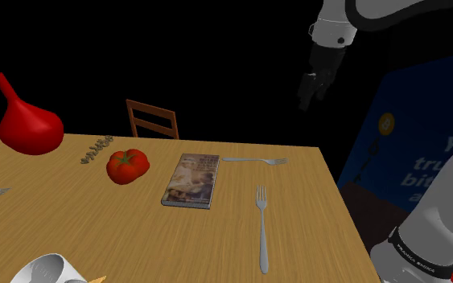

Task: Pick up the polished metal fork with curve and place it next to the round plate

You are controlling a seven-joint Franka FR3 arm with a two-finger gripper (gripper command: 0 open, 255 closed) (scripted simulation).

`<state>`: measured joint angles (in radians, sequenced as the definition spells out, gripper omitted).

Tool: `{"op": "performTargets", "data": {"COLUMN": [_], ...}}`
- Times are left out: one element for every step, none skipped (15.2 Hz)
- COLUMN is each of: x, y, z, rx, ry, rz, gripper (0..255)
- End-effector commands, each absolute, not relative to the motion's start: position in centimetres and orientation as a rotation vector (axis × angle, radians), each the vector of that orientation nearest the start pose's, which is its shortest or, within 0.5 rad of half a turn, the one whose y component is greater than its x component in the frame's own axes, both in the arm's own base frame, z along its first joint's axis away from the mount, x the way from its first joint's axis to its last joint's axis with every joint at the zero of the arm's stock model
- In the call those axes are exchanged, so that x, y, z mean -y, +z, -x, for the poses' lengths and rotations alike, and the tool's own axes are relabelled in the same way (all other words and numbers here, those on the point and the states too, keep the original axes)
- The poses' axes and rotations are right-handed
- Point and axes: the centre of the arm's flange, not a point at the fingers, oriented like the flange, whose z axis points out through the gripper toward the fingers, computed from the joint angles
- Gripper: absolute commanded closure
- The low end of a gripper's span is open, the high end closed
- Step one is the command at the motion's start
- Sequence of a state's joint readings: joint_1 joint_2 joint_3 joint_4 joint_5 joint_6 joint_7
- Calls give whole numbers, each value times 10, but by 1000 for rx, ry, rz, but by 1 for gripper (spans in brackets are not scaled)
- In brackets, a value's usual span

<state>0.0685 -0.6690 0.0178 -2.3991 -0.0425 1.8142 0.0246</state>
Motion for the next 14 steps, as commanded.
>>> {"op": "performTargets", "data": {"x": [-34,-37,-40,-44,-48,-52,-56,-60,-65,-69,-74,-79,-84,-89], "y": [532,520,509,498,487,475,464,452,441,429,417,405,394,382], "z": [-370,-377,-384,-391,-397,-403,-409,-415,-421,-426,-431,-436,-441,-445], "rx": [204,251,298,344,391,437,483,529,575,621,666,711,756,801], "ry": [-116,-104,-91,-79,-66,-54,-41,-29,-16,-3,9,22,34,46], "rz": [3179,3175,3170,3164,3158,3151,3143,3135,3125,3115,3105,3093,3081,3068], "gripper": [0,0,0,0,0,0,0,0,0,0,0,0,0,0]}}
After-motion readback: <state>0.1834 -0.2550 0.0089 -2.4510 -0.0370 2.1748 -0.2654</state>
